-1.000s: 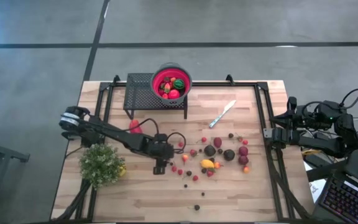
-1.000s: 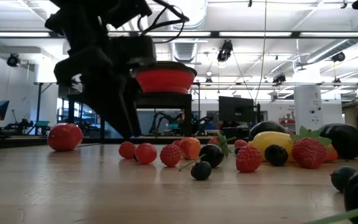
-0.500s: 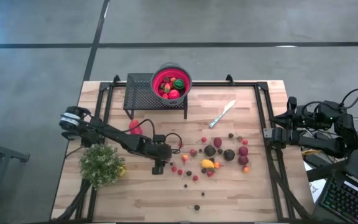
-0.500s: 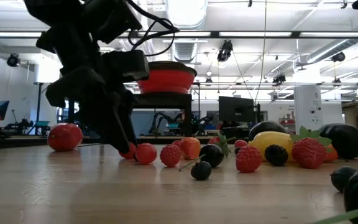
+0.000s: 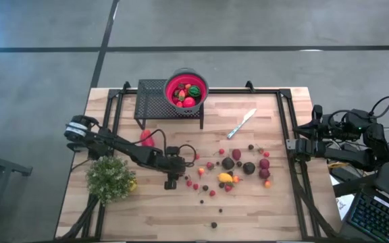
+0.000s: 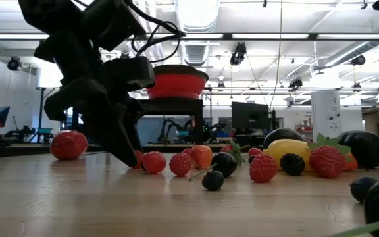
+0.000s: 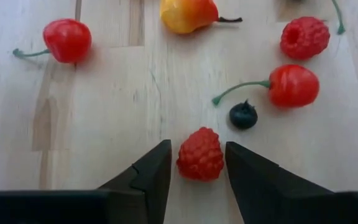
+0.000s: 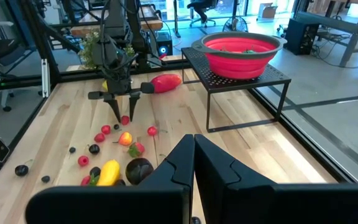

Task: Pick & Place Fruit
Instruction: Put the red raspberry into the red gray strainer bowl on the shelf

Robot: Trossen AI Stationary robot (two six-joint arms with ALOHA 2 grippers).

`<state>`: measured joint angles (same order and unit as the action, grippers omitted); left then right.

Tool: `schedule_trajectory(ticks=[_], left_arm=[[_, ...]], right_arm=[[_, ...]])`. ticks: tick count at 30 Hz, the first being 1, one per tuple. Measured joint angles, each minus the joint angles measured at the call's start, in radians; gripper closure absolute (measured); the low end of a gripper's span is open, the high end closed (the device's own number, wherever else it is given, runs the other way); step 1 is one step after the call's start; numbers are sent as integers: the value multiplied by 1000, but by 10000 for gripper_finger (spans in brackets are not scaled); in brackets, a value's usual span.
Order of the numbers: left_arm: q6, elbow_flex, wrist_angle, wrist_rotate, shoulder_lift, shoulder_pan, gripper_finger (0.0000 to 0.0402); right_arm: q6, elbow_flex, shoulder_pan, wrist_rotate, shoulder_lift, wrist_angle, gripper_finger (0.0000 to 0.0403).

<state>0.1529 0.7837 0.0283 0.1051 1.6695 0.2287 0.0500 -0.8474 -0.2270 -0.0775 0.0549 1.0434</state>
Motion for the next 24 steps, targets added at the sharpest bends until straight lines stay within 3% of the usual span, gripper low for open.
schedule_trajectory(ticks=[12,24], left_arm=[[-26,-1,-19,-6,0,0,299],[-23,44,-2,-5,-5,-1,299]], right_arm=[[1,0,0,0,0,0,394],[1,0,0,0,0,0,394]])
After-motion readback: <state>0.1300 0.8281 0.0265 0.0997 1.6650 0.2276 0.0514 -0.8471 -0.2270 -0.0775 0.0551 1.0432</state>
